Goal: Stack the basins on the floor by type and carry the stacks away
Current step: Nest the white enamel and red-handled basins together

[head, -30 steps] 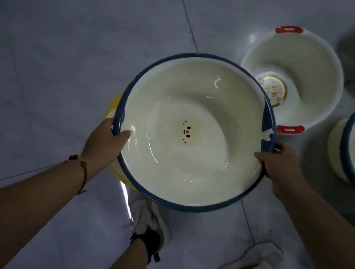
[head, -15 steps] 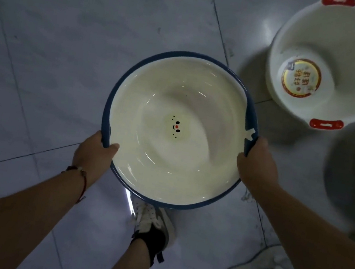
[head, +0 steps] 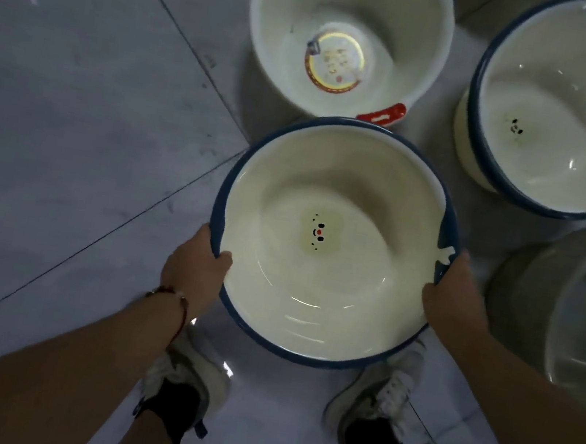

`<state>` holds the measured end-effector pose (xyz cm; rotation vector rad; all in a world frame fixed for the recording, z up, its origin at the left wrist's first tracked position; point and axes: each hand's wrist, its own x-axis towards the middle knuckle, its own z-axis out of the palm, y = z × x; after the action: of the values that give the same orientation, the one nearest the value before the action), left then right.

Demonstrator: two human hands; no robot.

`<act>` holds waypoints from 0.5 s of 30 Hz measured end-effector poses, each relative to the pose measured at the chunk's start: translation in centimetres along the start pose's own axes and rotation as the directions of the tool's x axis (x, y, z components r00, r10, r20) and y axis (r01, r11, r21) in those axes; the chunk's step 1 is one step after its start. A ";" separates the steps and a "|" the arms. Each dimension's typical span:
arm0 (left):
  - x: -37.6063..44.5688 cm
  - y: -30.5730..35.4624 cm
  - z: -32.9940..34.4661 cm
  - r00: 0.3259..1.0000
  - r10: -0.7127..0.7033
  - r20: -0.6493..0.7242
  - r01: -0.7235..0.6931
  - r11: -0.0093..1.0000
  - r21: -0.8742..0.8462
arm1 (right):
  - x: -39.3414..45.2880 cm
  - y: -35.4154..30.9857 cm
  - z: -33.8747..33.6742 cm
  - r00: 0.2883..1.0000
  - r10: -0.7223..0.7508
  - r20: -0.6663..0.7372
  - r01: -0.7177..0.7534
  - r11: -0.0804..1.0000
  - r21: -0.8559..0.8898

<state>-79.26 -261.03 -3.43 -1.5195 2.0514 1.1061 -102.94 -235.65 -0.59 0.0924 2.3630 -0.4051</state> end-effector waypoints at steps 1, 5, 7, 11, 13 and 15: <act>0.1 1.0 0.9 1.000 0.004 -0.011 -0.004 1.000 0.012 | 0.3 1.1 -0.4 1.000 0.000 -0.008 0.000 1.000 0.004; 0.7 3.5 2.9 0.999 0.045 -0.026 -0.042 0.994 0.099 | 1.4 4.5 -0.7 0.998 0.061 0.020 -0.057 0.984 -0.167; 1.3 3.9 2.8 0.998 0.068 -0.004 -0.066 0.980 0.186 | 2.0 5.7 -0.6 0.988 0.089 0.125 -0.063 0.979 -0.196; 3.0 4.5 0.9 0.983 0.012 0.182 -0.092 0.894 0.438 | 2.6 6.9 -1.8 0.954 0.075 0.291 -0.021 0.983 -0.185; 2.8 5.7 -0.2 0.962 -0.058 0.268 -0.131 0.763 0.634 | 2.3 7.0 -3.5 0.949 0.015 0.314 0.041 0.984 -0.172; 1.5 8.2 -1.0 0.963 -0.043 0.266 -0.186 0.610 0.770 | 1.0 6.0 -6.2 0.947 -0.076 0.313 0.132 0.978 -0.161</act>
<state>-87.16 -261.82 -0.74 -0.7793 1.9926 0.2580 -106.62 -228.04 1.38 -0.1705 2.0904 -0.2341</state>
